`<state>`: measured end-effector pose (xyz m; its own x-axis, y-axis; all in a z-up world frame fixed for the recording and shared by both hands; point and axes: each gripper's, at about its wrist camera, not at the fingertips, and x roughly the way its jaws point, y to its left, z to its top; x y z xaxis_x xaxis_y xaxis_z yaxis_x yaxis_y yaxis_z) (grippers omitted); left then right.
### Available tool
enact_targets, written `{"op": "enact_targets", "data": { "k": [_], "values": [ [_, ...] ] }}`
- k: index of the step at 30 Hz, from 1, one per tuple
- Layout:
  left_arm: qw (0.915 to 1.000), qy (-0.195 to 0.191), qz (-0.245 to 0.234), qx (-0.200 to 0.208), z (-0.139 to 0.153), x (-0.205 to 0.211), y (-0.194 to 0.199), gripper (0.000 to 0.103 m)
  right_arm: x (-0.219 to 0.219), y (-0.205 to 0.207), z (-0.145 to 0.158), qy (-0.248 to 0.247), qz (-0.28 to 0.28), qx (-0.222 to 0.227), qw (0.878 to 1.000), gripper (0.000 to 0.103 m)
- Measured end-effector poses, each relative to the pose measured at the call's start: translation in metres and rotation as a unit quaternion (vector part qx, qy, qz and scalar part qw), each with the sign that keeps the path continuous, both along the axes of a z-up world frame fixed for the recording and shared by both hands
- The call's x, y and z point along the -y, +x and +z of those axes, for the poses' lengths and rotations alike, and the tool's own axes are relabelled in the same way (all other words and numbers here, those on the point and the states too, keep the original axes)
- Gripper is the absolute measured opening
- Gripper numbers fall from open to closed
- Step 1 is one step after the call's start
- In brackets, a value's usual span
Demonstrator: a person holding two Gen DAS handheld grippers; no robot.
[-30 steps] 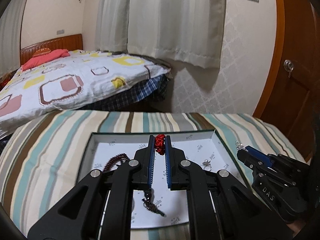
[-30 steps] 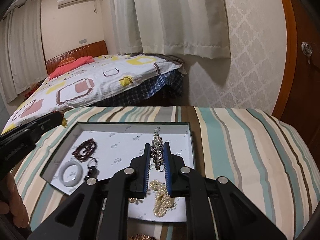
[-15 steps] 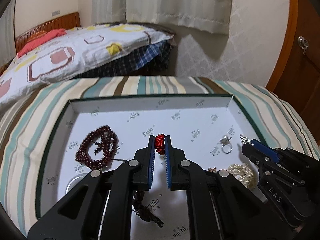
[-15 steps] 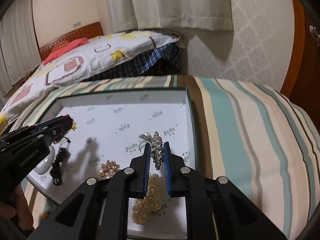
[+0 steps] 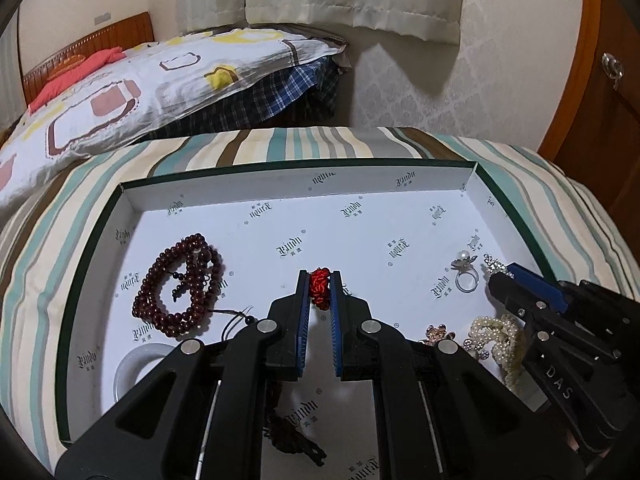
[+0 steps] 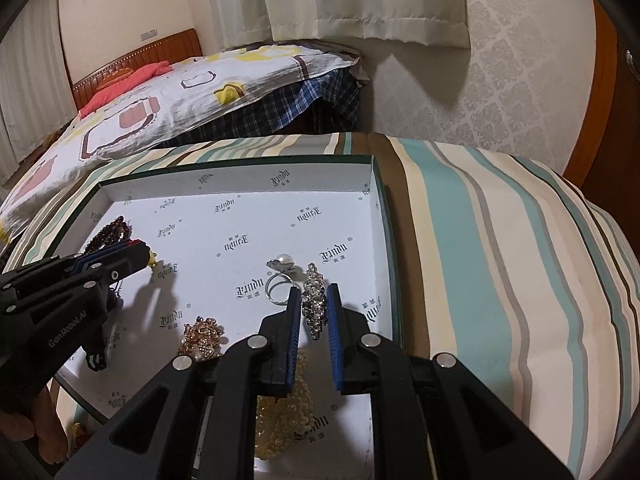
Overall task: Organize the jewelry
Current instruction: 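Carry the tassel into the box with left tool while right carries the brooch, then open the left tool inside the box while the right tool opens to release the brooch, then withdraw both open tools from the box back over the bedspread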
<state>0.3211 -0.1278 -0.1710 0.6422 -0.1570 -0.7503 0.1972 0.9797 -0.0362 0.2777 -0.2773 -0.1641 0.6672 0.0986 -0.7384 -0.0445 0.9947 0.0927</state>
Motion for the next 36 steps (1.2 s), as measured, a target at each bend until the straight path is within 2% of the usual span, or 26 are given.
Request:
{"op": "enact_targets", "data": {
  "k": [8, 10, 15, 19, 21, 25, 33, 36],
  "values": [
    [1.0, -0.002, 0.0, -0.004, -0.001, 0.0, 0.001, 0.012, 0.003, 0.001, 0.0, 0.009, 0.0, 0.003, 1.0, 0.018],
    [1.0, -0.004, -0.002, -0.005, -0.001, 0.001, 0.001, 0.016, 0.004, 0.0, 0.001, 0.014, 0.0, 0.005, 1.0, 0.02],
    [1.0, -0.007, -0.002, 0.003, 0.002, 0.001, -0.002, 0.038, 0.004, -0.004, 0.005, 0.016, -0.001, 0.012, 1.0, 0.021],
    [0.9998, -0.014, -0.001, 0.01, 0.008, -0.001, -0.007, 0.045, 0.005, -0.009, 0.01, 0.017, -0.005, 0.021, 1.0, 0.025],
    [0.9998, -0.014, 0.0, 0.016, 0.011, -0.002, -0.01, 0.053, 0.005, -0.012, 0.014, 0.017, -0.006, 0.026, 0.999, 0.028],
    [0.9992, -0.022, 0.003, 0.034, 0.022, -0.007, -0.019, 0.057, 0.005, -0.018, 0.023, 0.015, -0.009, 0.038, 0.999, 0.033],
    [0.996, -0.038, 0.021, 0.078, 0.047, -0.027, -0.046, 0.067, 0.006, -0.037, 0.04, 0.021, -0.022, 0.056, 0.998, 0.034],
    [0.9949, -0.037, 0.025, 0.09, 0.054, -0.034, -0.059, 0.068, 0.004, -0.047, 0.043, 0.021, -0.025, 0.059, 0.998, 0.034]
  ]
}}
